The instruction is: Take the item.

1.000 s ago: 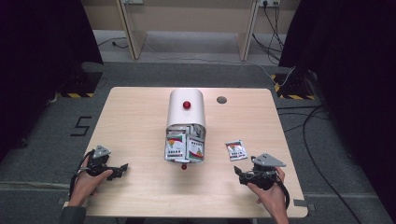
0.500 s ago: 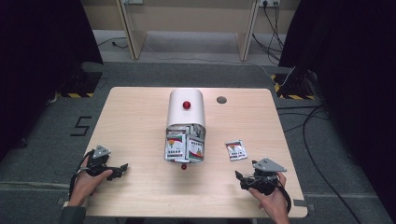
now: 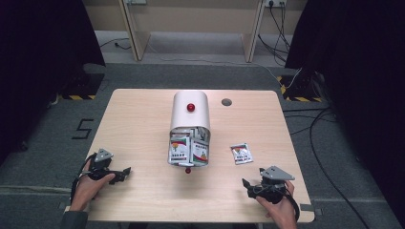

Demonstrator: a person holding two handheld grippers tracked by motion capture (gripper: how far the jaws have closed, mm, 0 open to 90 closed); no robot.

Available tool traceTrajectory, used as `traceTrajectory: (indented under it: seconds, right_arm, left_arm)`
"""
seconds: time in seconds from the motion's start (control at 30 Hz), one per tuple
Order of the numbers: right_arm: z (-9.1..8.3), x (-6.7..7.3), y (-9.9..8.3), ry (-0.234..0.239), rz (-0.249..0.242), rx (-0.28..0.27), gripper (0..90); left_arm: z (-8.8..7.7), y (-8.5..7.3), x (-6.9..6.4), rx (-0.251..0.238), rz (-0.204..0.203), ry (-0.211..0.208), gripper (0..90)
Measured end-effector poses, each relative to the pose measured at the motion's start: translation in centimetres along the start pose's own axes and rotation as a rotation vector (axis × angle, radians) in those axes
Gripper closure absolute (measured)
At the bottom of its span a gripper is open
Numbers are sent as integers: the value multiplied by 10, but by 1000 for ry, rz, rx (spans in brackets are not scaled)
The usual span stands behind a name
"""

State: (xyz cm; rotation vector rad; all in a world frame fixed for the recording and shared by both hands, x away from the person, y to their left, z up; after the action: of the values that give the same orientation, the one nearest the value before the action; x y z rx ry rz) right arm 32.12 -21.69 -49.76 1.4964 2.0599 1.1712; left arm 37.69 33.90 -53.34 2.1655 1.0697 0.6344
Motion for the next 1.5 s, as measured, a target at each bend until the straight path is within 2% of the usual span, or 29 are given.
traceTrajectory:
  seconds: [0.97,1.37,1.43,1.47,1.5]
  right_arm:
    - [-7,-6,-24,-21,11,20,211]
    - [-10,-11,-36,-35,22,58,209]
    - [-9,-12,-38,-40,21,75,204]
    - [-9,-13,-39,-43,-1,74,193]
    - [-9,-13,-40,-42,-3,71,190]
  left_arm:
    - [0,0,0,0,0,1,0]
    - [0,0,0,0,0,1,0]
    - [0,0,0,0,0,1,0]
    - [0,0,0,0,0,1,0]
    - [0,0,0,0,0,1,0]
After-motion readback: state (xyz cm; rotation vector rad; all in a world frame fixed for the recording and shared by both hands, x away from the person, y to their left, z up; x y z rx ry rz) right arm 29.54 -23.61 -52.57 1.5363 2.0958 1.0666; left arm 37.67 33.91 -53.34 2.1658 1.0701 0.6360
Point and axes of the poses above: each handheld gripper's, and its own axes: z roughly forward along the jaws, y roughly out of its top, x roughly to its left, the point moved 1 cm from there along z, roughly forward along the jaws, and after that the axes turned 13 degrees about z, right-handed, at the moved point
